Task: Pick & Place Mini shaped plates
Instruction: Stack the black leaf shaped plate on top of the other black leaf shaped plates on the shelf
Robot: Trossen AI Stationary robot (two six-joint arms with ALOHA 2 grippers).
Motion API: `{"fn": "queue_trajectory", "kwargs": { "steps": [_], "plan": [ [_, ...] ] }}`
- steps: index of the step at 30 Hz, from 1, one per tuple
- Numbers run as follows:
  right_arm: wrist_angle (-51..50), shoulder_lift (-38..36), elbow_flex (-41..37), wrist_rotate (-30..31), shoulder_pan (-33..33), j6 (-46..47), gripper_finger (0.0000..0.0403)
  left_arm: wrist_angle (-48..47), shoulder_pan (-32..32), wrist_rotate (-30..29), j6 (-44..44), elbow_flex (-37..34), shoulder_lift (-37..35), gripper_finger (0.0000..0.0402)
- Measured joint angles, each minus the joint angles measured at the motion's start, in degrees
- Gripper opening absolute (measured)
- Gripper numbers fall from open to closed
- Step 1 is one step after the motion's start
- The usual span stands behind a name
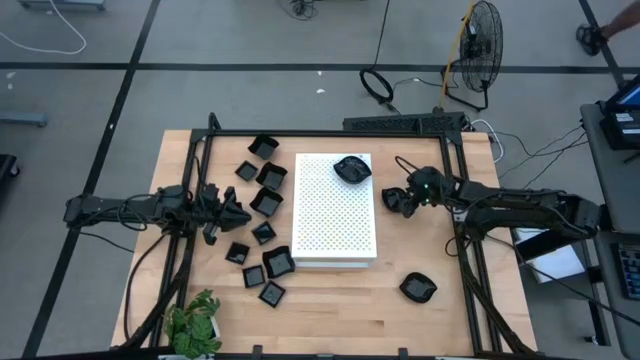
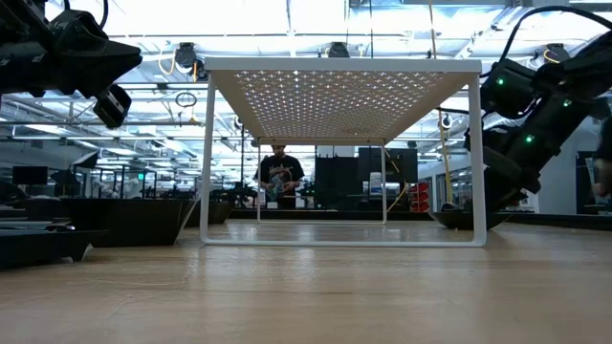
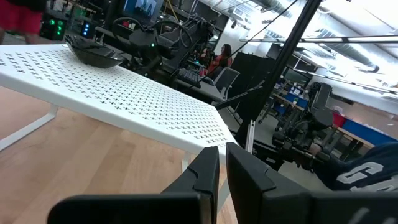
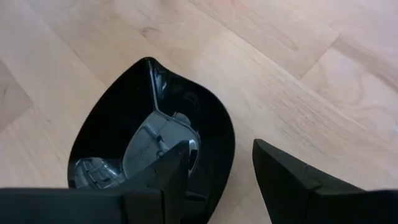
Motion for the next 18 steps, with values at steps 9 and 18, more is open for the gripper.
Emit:
{"fn": "queue_trajectory", "kwargs": {
  "steps": [9,18],
  "plan": [
    [0.0,0.0,0.0,0.0,0.0,-0.5,0.0156,0.0,0.0,0.0,0.0,0.0,0.0,0.0031],
    [-0.1,0.0,0.0,-1.0,0.0,-0.5,0.0085,0.0,0.0,0.0,0.0,0.0,0.0,0.0031]
  ]
}}
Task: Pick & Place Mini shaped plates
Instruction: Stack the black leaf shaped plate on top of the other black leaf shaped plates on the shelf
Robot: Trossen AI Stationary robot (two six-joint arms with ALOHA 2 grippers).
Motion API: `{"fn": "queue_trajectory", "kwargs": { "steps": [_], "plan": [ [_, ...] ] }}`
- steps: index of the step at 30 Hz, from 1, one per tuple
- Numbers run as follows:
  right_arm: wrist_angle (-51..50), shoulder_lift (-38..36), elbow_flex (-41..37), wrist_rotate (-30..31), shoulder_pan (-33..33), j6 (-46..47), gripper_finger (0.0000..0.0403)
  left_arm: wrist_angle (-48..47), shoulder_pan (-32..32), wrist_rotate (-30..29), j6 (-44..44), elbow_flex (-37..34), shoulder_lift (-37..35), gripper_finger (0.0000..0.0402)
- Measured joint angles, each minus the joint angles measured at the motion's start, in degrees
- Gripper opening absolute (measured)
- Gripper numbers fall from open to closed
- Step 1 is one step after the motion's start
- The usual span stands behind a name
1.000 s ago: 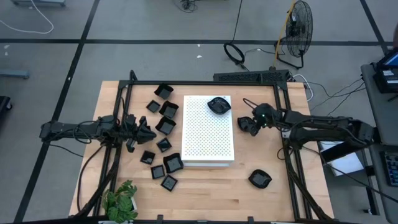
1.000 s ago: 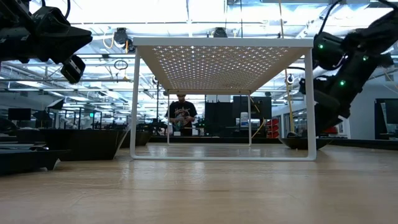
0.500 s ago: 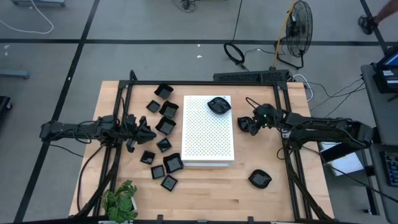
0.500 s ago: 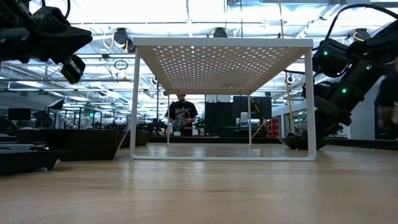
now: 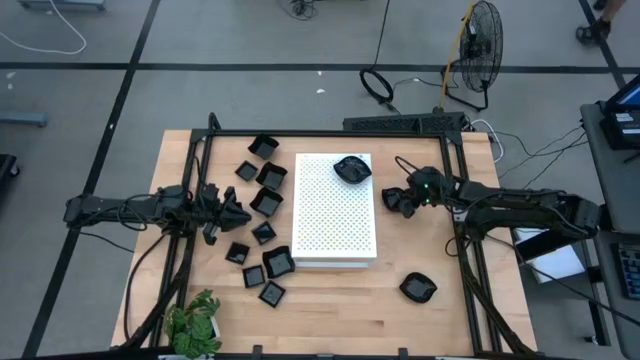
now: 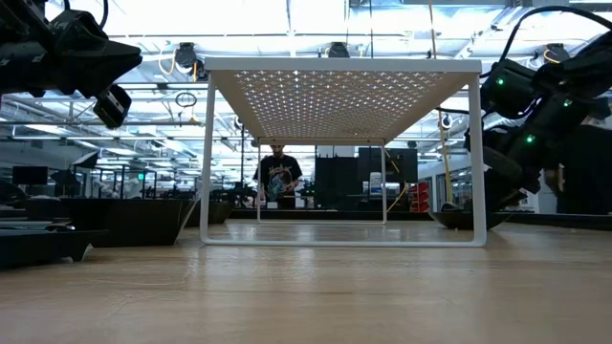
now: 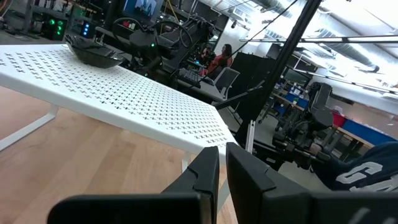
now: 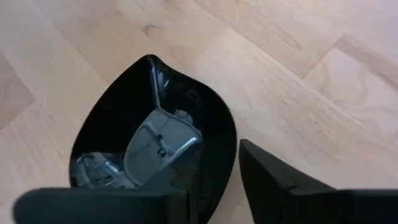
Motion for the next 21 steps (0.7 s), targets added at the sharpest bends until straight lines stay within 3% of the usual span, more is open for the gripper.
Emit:
{"fn": "queue_trajectory", "kwargs": {
  "steps": [11,21],
  "plan": [
    [0.3,0.0,-0.7,-1.7,0.0,-1.9,0.0008,0.0,0.0,0.0,0.0,0.0,0.0,0.0031],
    [5.0,-1.3,-0.9,-0.1,0.0,-3.4,0.0001,0.0,0.0,0.0,0.0,0.0,0.0,0.0031]
  ]
}}
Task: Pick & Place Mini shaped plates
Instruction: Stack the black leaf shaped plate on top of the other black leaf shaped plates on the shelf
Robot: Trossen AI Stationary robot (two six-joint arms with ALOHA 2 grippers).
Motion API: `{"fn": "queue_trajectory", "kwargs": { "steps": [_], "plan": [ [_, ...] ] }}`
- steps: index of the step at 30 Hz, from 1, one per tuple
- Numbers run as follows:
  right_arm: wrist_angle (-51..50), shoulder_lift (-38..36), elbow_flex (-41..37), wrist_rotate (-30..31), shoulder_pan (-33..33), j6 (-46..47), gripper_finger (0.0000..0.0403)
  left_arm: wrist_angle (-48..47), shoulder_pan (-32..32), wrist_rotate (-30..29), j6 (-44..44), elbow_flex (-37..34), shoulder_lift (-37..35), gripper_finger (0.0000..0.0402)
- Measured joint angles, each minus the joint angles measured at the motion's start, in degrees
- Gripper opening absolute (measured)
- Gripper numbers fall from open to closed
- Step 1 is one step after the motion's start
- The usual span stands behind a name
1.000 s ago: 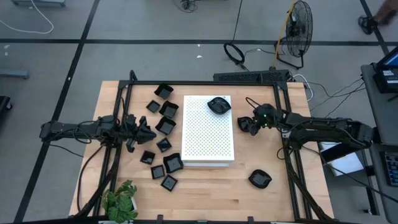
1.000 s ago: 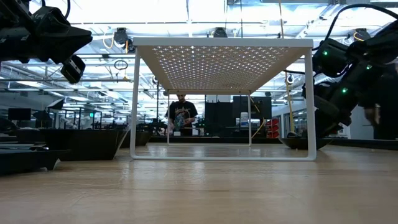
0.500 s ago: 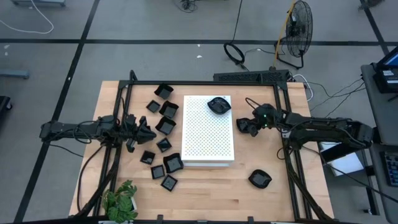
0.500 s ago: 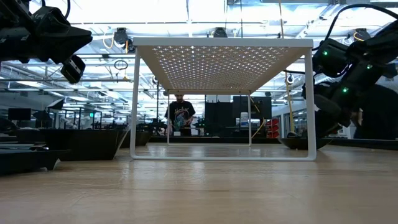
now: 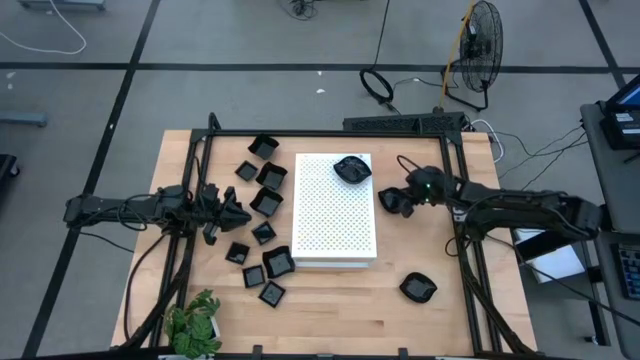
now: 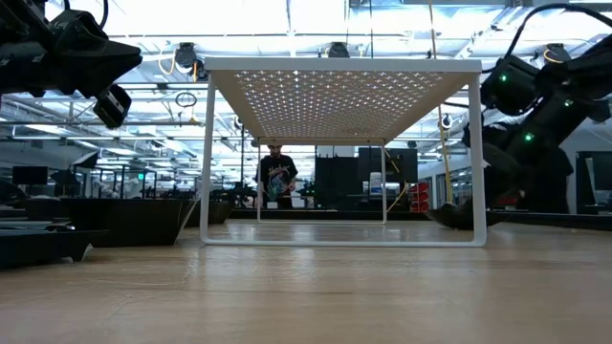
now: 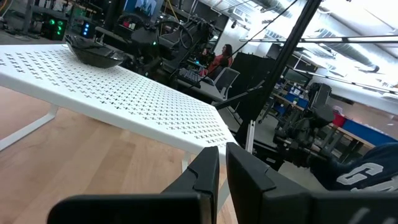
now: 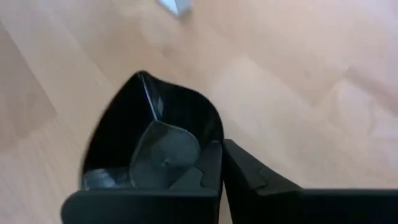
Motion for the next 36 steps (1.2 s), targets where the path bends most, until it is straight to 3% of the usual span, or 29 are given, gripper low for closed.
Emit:
{"fn": "queue_trajectory", "kwargs": {
  "steps": [3,8,19,22,30,36],
  "plan": [
    [1.5,-1.5,1.7,2.7,0.0,-2.9,0.0,0.0,0.0,0.0,0.0,0.0,0.0,0.0031],
    [3.5,-2.9,5.6,12.8,-0.1,-8.3,0.0,0.0,0.0,0.0,0.0,0.0,0.0,0.0031],
    [8.2,-2.4,19.6,13.1,-3.5,-20.4,0.0,0.0,0.0,0.0,0.0,0.0,0.0,0.0031],
    [8.4,-0.9,23.2,8.5,-3.5,-21.1,0.0,0.0,0.0,0.0,0.0,0.0,0.0,0.0031],
    [10.3,7.0,30.7,-14.5,-3.3,-14.7,0.0,0.0,0.0,0.0,0.0,0.0,0.0,0.0031],
    [10.2,12.3,31.5,-17.6,-1.6,-13.5,0.0,0.0,0.0,0.0,0.0,0.0,0.0,0.0031]
  ]
}}
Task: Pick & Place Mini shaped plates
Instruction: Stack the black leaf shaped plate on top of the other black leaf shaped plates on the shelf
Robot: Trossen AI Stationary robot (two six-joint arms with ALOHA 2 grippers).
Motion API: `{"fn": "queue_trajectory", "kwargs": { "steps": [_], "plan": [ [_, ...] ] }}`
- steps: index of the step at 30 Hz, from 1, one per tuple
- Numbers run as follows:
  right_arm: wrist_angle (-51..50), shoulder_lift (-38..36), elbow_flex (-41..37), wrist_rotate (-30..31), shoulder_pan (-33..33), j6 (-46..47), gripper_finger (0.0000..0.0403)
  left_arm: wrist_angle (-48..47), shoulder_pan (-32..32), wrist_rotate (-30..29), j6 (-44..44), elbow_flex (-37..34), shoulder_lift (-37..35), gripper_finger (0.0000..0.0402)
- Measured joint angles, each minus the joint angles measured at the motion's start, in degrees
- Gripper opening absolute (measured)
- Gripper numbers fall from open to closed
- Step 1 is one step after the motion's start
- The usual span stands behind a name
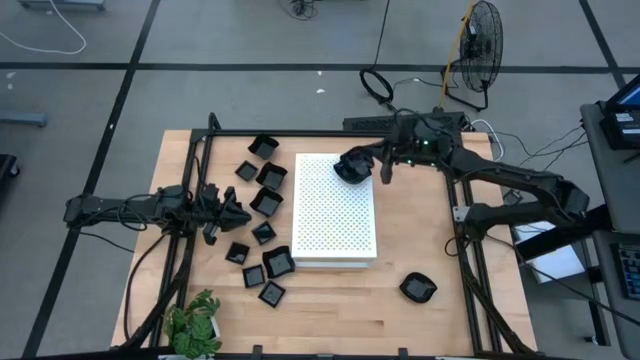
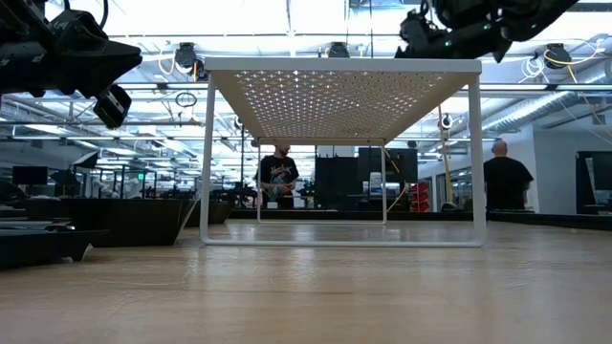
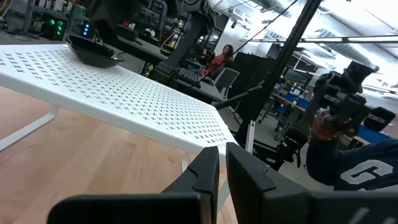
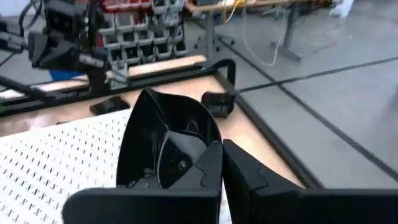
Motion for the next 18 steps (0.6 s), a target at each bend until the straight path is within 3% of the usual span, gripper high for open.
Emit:
{"fn": "queue_trajectory", "kwargs": {
  "steps": [12,18],
  "plan": [
    [0.2,0.9,0.0,-0.7,1.8,2.2,0.0,0.0,0.0,0.0,0.0,0.0,0.0,0.0031],
    [-0.4,1.1,0.0,-0.5,1.8,2.1,0.0026,0.0,0.0,0.0,0.0,0.0,0.0,0.0031]
  ]
}}
